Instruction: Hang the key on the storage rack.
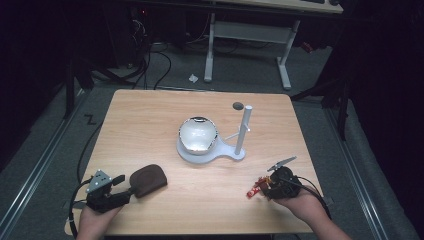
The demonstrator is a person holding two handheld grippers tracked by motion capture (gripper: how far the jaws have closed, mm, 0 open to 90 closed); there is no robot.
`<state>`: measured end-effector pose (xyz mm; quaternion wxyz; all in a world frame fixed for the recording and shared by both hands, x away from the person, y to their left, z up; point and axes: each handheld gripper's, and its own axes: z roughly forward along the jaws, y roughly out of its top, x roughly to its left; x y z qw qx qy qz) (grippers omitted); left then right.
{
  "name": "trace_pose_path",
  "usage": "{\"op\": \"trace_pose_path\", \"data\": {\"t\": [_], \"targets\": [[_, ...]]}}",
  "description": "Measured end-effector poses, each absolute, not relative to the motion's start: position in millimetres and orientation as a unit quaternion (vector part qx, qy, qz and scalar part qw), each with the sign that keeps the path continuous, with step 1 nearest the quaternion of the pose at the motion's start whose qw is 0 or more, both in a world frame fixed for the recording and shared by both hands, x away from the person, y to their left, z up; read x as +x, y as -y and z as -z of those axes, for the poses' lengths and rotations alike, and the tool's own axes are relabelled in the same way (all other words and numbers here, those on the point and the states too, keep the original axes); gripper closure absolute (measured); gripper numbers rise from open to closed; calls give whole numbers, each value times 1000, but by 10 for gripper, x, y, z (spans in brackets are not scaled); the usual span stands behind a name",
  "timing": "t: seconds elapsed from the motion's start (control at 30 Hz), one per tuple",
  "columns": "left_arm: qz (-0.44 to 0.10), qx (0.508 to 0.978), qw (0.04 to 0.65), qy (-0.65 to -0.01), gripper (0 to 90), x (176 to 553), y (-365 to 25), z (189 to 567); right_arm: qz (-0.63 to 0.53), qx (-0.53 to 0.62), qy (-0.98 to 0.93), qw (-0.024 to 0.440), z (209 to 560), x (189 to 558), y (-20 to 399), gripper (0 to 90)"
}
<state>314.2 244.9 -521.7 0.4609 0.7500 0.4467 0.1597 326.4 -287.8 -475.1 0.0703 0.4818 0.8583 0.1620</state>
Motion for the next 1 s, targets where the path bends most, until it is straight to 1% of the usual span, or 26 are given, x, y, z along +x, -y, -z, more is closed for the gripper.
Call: {"op": "trace_pose_path", "data": {"t": [0.27, 0.37, 0.5, 0.63, 0.8, 0.87, 0.9, 1.0], "targets": [[-160, 751, 459, -446, 328, 3141, -2441, 5218, -162, 488, -855, 67, 4794, 3359, 2888, 600], [-160, 751, 459, -446, 328, 3139, -2443, 5219, -162, 497, -851, 52, 4826, 3399, 2901, 601], [-160, 752, 457, -446, 328, 3142, -2450, 5223, -165, 502, -848, 44, 4841, 3429, 2922, 605], [-159, 753, 457, -446, 328, 3144, -2444, 5225, -162, 503, -848, 35, 4870, 3449, 2913, 577], [-159, 753, 456, -446, 329, 3144, -2445, 5227, -159, 496, -853, 33, 4928, 3465, 2856, 573], [-158, 753, 457, -447, 329, 3145, -2448, 5228, -158, 496, -853, 36, 4933, 3469, 2829, 585], [-158, 753, 456, -447, 329, 3145, -2449, 5229, -159, 488, -857, 42, 4933, 3475, 2825, 627], [-157, 754, 455, -447, 329, 3148, -2450, 5233, -153, 481, -862, 45, 4917, 3471, 2805, 645]]}}
